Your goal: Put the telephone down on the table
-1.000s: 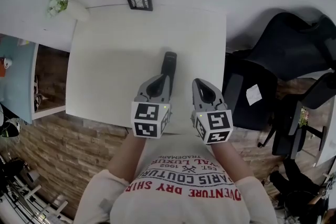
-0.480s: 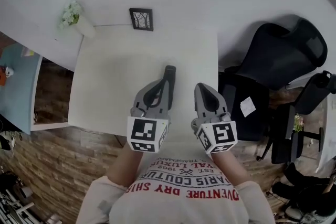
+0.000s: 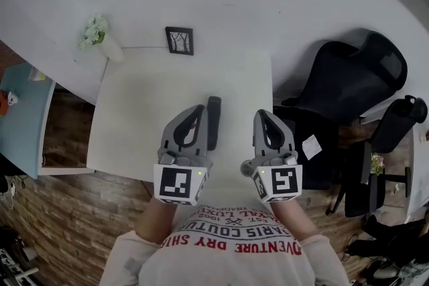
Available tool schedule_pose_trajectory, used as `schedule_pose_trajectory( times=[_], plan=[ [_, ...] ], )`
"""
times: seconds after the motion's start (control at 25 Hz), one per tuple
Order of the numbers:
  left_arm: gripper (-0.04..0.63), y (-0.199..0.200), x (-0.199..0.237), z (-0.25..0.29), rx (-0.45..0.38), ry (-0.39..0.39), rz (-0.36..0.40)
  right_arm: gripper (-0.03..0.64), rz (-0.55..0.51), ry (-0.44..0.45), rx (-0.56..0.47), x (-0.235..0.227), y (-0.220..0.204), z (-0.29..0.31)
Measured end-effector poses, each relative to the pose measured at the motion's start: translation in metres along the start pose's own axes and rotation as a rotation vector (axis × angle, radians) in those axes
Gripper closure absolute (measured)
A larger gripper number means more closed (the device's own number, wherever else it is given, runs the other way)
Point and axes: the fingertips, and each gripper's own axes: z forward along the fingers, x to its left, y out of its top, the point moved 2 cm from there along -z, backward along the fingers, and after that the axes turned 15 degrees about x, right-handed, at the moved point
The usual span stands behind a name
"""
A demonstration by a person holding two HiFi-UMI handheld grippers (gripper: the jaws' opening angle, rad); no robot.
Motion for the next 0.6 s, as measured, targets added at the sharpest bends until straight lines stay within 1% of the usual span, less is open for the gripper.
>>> schedule_pose_trajectory(
  times=[0.08,0.32,0.6],
  plan=[
    [0.571,0.002,-0.002,0.001,0.004,-0.006,-0.015,0.592,-0.014,-0.003,0.000,0.000,0.000,-0.001],
    [0.571,-0.009,0.000,0.007,0.044,-0.012,-0.026,0.592,-0.037,0.004,0.009,0.002,-0.002,0.001],
    [0.571,-0.018,0.001,0.015,0.077,-0.014,-0.039,0.592,-0.043,0.002,0.041,0.001,-0.014,0.005]
  ],
)
